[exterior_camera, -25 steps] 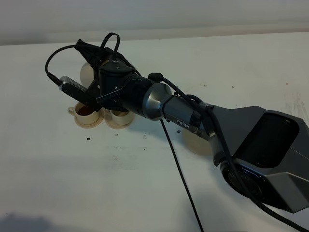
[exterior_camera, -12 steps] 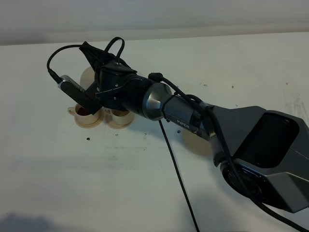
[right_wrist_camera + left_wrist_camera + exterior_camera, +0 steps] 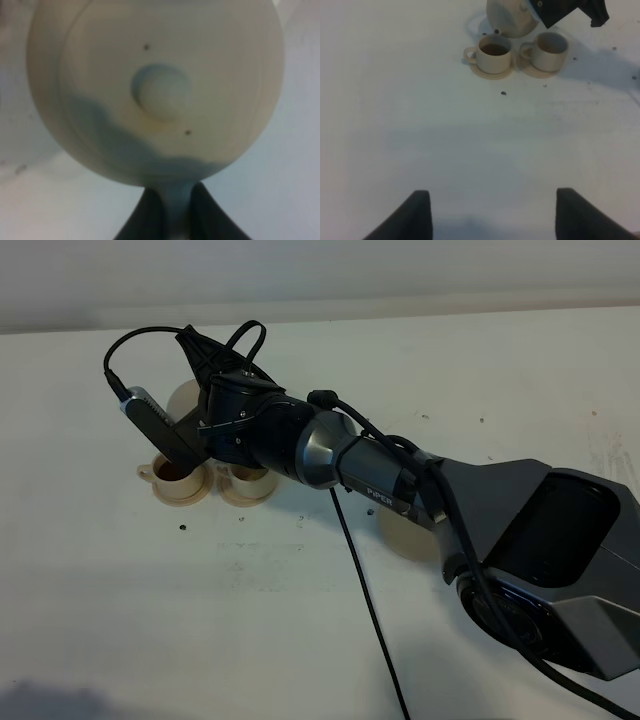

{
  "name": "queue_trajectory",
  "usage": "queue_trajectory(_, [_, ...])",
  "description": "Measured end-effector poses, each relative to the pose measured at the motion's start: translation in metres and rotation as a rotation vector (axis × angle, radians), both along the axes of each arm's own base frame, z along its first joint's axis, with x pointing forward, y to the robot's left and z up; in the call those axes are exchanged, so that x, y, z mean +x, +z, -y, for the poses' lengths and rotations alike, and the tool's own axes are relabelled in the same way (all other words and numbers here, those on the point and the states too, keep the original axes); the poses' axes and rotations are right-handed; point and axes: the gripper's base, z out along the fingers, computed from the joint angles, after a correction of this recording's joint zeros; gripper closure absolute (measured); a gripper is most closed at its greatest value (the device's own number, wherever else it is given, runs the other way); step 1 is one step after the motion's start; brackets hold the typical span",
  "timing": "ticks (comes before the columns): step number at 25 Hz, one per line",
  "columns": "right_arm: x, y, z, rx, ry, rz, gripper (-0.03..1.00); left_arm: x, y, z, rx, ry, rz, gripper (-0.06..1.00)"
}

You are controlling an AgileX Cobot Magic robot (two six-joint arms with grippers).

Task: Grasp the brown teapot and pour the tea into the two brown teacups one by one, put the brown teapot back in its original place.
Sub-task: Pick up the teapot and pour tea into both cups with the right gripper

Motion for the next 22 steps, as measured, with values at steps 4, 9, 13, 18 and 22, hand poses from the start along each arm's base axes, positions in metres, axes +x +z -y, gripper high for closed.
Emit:
queue_trajectory(4, [0.000,0.000,0.000,0.003,-0.002,-0.002,0.88,0.000,0.000,0.000,0.000,0.000,0.000,0.43])
queue_trajectory(9, [0.001,0.006,-0.001,0.027,-0.010,0.003,0.88,0.000,0.000,0.000,0.000,0.000,0.000,0.43])
queue_trajectory(13, [0.004,0.016,-0.002,0.102,-0.044,-0.033,0.88,0.000,0.000,0.000,0.000,0.000,0.000,0.43])
queue_trajectory(18, [0.004,0.023,0.001,0.183,-0.117,-0.131,0.88,0.000,0.000,0.000,0.000,0.000,0.000,0.43])
queue_trajectory(22, [0.002,0.020,0.001,0.239,-0.168,-0.191,0.88,0.000,0.000,0.000,0.000,0.000,0.000,0.43])
